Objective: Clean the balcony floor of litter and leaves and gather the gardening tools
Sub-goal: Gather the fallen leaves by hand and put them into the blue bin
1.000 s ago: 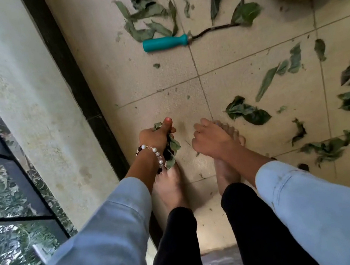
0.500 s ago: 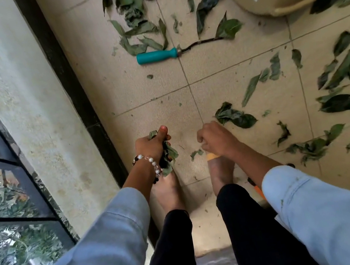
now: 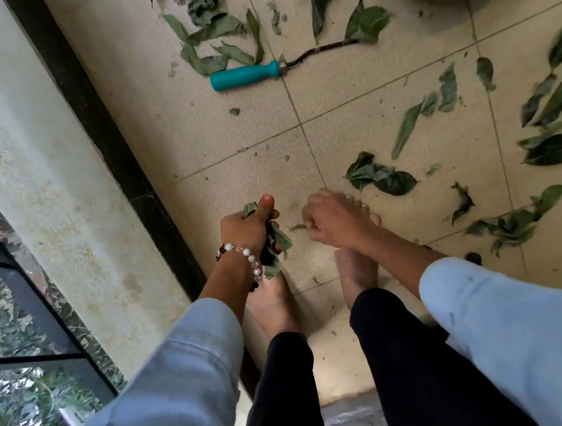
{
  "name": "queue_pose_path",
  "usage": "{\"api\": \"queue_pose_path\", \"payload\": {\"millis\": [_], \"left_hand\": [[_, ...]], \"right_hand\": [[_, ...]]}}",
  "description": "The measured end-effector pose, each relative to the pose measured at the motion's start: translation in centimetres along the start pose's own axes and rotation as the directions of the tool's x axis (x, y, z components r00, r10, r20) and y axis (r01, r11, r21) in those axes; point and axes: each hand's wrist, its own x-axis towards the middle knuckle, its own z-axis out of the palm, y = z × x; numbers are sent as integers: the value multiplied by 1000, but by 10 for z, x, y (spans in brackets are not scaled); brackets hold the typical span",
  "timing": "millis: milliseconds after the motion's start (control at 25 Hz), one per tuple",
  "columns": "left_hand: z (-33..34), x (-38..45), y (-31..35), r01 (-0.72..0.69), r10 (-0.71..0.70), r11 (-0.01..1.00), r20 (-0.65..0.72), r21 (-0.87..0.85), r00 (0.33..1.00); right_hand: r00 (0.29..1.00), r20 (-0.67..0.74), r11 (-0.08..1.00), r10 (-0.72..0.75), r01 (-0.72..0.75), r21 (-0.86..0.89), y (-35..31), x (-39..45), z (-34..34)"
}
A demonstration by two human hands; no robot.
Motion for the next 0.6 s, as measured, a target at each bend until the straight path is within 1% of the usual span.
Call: {"api": "queue_pose_path", "payload": {"millis": [40, 80, 120, 160, 200, 240, 280, 320, 360, 400, 440, 480, 520, 560, 600], "left_hand": [[-2, -3, 1, -3, 3, 1000, -2, 22, 1000], [-2, -6, 3, -5, 5, 999, 5, 54, 1000], [0, -10, 6, -2, 0, 997, 29, 78, 1000], [2, -15, 11, 4, -10, 997, 71, 75, 997], [7, -21, 17, 12, -17, 999, 124, 43, 992], [12, -28, 23, 20, -19, 1000, 170, -5, 985], [18, -33, 28, 22, -13, 999, 193, -42, 981], [26, -40, 34, 13, -1, 998, 187, -61, 982], [32, -45, 39, 2, 11, 997, 163, -78, 987], [38, -49, 46, -8, 21, 996, 139, -90, 990], [43, -50, 53, -8, 22, 994, 128, -108, 992], [46, -49, 58, 2, 13, 992, 123, -124, 992], [50, -45, 64, 11, 5, 992, 124, -126, 992], [53, -41, 68, 18, -3, 993, 126, -115, 992], [56, -37, 72, 20, -7, 995, 127, -102, 992]], "right_hand": [[995, -92, 976, 24, -4, 217, -5, -3, -14], [986, -148, 895, 78, -4, 447, -11, -9, -29], [974, -175, 794, 145, -8, 607, -23, -19, -49], [968, -173, 711, 182, -8, 703, -30, -25, -59], [970, -163, 666, 178, 3, 746, -38, -34, -69], [975, -160, 665, 154, 18, 747, -45, -40, -76], [980, -171, 715, 106, 45, 698, -49, -46, -81], [984, -166, 741, 59, 69, 668, -47, -52, -91], [988, -145, 711, 55, 63, 700, -41, -57, -101], [983, -143, 619, 118, 39, 784, -29, -59, -110], [958, -152, 517, 243, 5, 856, -16, -60, -115], [897, -194, 525, 396, -48, 850, -1, -59, -115], [816, -275, 645, 508, -149, 749, 18, -54, -113], [782, -330, 773, 529, -283, 568, 34, -49, -107], [818, -321, 857, 478, -355, 373, 45, -41, -102]]}}
